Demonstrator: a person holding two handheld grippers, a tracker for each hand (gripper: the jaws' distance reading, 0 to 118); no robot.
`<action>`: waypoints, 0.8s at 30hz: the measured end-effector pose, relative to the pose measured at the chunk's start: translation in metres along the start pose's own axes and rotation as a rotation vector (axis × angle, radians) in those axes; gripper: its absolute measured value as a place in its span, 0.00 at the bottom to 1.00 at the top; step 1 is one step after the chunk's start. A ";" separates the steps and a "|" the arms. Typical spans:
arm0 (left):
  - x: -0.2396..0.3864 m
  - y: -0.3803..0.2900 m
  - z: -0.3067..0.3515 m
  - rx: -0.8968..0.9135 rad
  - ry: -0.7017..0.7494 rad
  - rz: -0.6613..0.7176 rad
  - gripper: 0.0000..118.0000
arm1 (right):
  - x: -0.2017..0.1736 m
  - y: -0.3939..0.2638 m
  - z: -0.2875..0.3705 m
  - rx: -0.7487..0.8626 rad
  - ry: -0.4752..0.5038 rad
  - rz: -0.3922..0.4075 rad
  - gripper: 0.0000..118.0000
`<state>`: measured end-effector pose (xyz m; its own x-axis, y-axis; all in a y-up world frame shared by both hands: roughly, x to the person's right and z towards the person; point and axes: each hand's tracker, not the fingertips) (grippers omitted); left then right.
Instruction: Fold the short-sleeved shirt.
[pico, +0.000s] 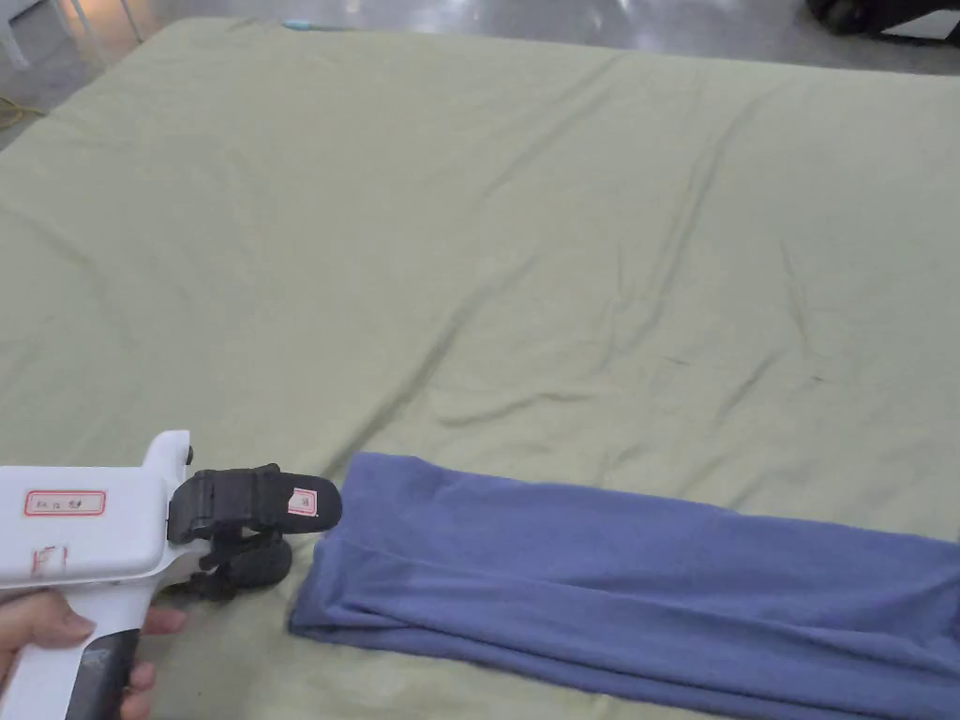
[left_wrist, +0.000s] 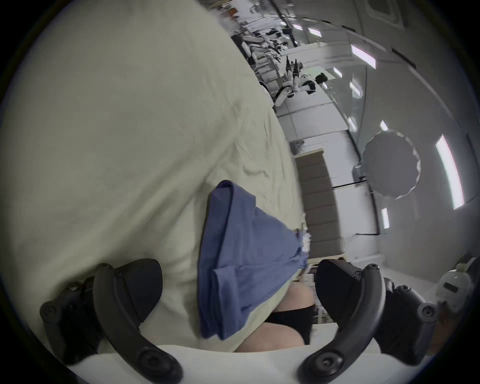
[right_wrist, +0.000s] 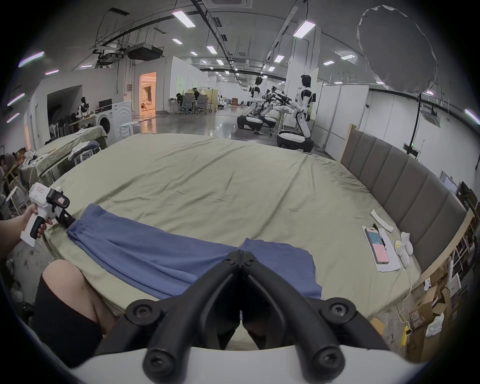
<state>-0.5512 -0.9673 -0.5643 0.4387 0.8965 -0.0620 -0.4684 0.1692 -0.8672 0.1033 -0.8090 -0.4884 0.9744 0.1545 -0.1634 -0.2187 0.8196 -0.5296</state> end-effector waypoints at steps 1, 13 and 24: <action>0.001 0.001 -0.003 0.009 -0.048 -0.023 0.99 | 0.000 0.000 -0.001 -0.003 0.007 -0.008 0.00; 0.043 -0.009 -0.068 -0.120 0.021 -0.156 0.21 | -0.021 0.005 -0.005 -0.018 0.084 -0.039 0.00; 0.057 -0.001 -0.033 -0.100 0.174 -0.128 0.03 | -0.003 -0.001 0.015 -0.012 0.061 -0.074 0.00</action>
<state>-0.5001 -0.9299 -0.5834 0.6190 0.7850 -0.0251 -0.3263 0.2280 -0.9174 0.1009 -0.8022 -0.4751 0.9831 0.0592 -0.1734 -0.1468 0.8207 -0.5521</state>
